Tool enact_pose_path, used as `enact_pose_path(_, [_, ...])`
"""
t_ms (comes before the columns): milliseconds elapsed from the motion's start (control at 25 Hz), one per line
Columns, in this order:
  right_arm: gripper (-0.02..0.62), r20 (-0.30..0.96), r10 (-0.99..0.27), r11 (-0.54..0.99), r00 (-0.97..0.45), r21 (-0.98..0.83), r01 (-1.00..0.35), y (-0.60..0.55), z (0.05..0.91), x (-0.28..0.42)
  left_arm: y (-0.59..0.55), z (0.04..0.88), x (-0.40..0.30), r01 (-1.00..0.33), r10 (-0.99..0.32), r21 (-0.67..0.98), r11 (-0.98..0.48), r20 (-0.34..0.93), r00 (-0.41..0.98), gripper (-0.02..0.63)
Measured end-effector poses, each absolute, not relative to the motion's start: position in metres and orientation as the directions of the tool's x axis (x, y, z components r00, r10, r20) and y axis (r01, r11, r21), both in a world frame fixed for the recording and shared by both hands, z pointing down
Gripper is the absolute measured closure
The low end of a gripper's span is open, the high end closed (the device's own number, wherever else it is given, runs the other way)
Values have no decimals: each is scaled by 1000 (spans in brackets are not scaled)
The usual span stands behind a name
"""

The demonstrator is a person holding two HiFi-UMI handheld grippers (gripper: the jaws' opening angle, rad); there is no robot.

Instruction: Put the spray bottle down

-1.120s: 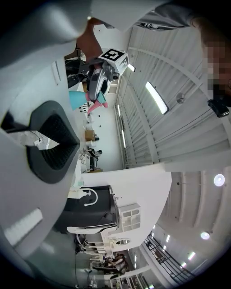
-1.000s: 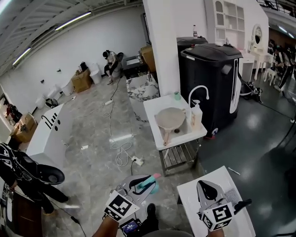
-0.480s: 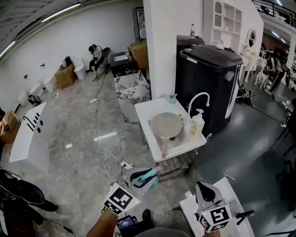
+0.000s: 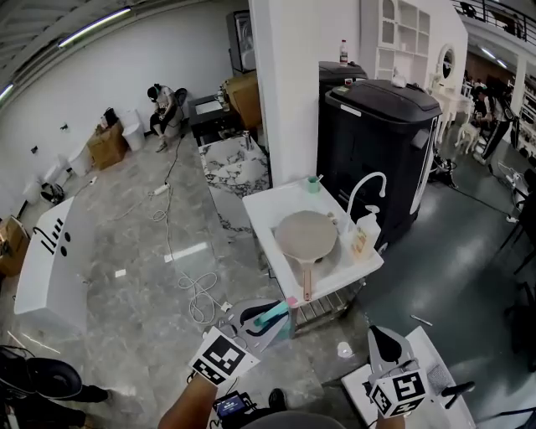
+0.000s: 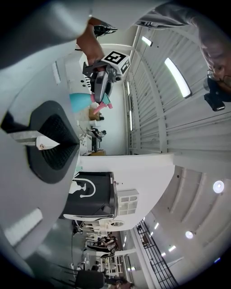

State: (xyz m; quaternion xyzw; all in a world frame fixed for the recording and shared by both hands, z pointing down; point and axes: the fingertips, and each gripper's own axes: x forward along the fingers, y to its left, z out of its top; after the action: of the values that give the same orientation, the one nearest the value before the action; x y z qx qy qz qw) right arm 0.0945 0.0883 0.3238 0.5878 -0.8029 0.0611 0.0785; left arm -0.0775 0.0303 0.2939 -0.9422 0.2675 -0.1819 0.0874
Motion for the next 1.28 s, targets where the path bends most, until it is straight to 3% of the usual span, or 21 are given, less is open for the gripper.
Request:
enact_pose_path(440, [594, 209, -955, 219, -212, 15, -976, 47, 326, 81, -22, 291, -134, -484, -547, -266, -834, 274, 791, 520])
enact_pose_path(1280, [594, 236, -912, 354, -334, 46, -934, -93, 345, 66, -162, 305, -176, -616, -672, -268, -741, 285, 683, 520])
